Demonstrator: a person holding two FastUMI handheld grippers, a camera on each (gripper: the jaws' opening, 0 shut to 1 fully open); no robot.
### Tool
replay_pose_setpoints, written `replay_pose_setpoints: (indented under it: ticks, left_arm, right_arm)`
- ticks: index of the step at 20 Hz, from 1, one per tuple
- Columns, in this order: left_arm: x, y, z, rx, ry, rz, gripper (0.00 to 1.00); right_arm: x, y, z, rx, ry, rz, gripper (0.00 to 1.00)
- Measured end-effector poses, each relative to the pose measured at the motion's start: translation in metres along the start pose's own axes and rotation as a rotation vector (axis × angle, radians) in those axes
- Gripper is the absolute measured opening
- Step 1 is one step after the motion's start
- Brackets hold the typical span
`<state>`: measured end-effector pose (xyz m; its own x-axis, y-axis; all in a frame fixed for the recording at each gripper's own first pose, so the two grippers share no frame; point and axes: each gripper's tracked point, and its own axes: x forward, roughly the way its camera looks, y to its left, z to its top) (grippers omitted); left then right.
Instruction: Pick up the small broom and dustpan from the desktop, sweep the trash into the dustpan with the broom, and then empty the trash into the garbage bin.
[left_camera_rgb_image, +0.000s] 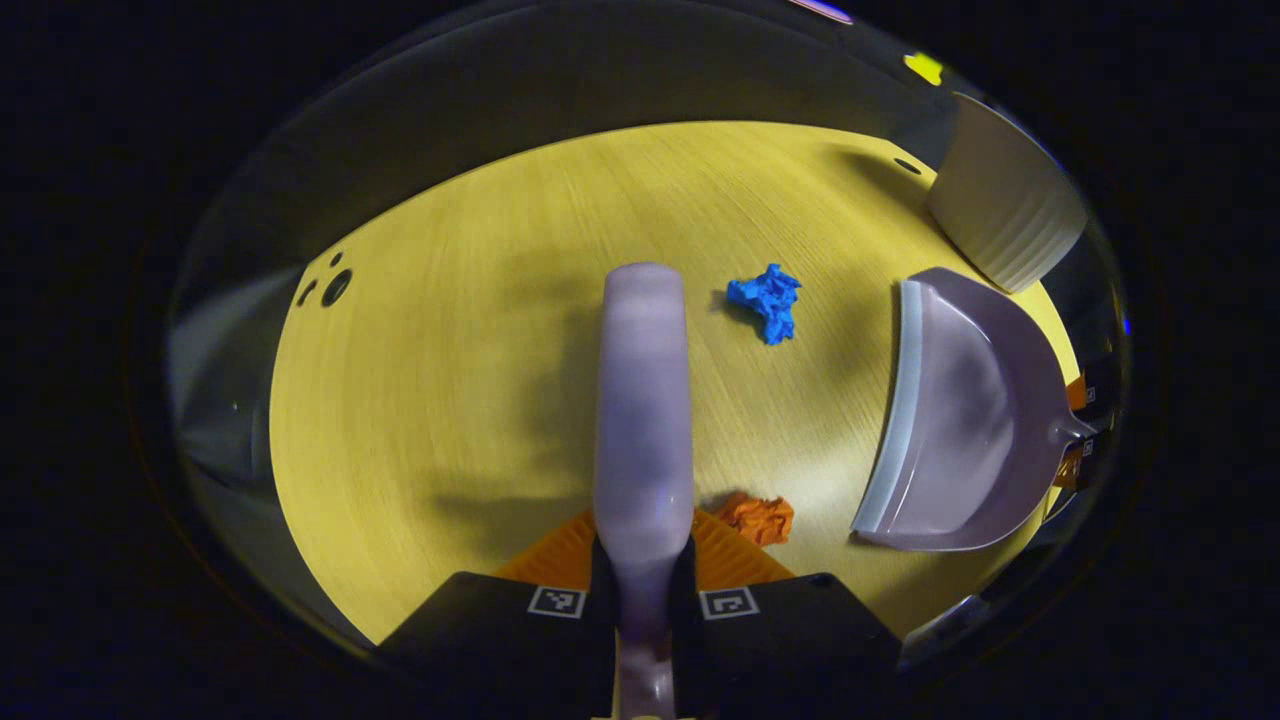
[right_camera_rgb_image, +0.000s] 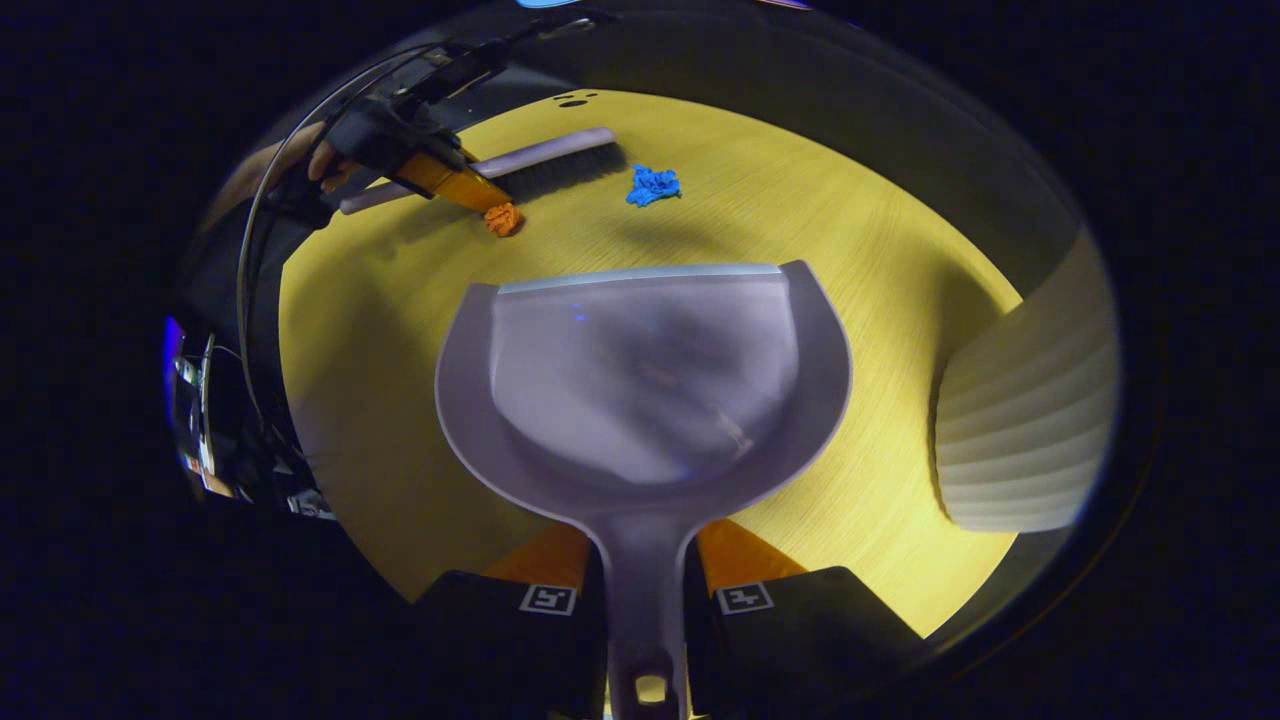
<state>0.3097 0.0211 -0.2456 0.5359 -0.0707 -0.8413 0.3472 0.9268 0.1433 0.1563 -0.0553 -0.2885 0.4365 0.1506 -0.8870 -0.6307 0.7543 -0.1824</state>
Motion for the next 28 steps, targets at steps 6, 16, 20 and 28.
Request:
replay_pose_setpoints:
  ticks: [6,16,20,28]
  left_arm:
    - [0.005,-0.041,0.01,0.121,0.031,-0.089,0.27]
    - [-0.012,-0.108,-0.009,0.208,0.08,-0.277,0.27]
    - [-0.017,-0.135,-0.021,0.207,0.069,-0.309,0.27]
    - [-0.065,-0.115,-0.011,0.099,-0.049,-0.268,0.27]
  right_arm:
    - [-0.004,0.01,0.006,-0.079,-0.003,0.054,0.36]
    - [0.006,0.0,0.014,-0.167,-0.028,0.027,0.36]
    - [-0.003,0.0,0.02,-0.144,-0.037,0.014,0.36]
    - [0.018,-0.004,0.011,-0.106,-0.073,-0.004,0.36]
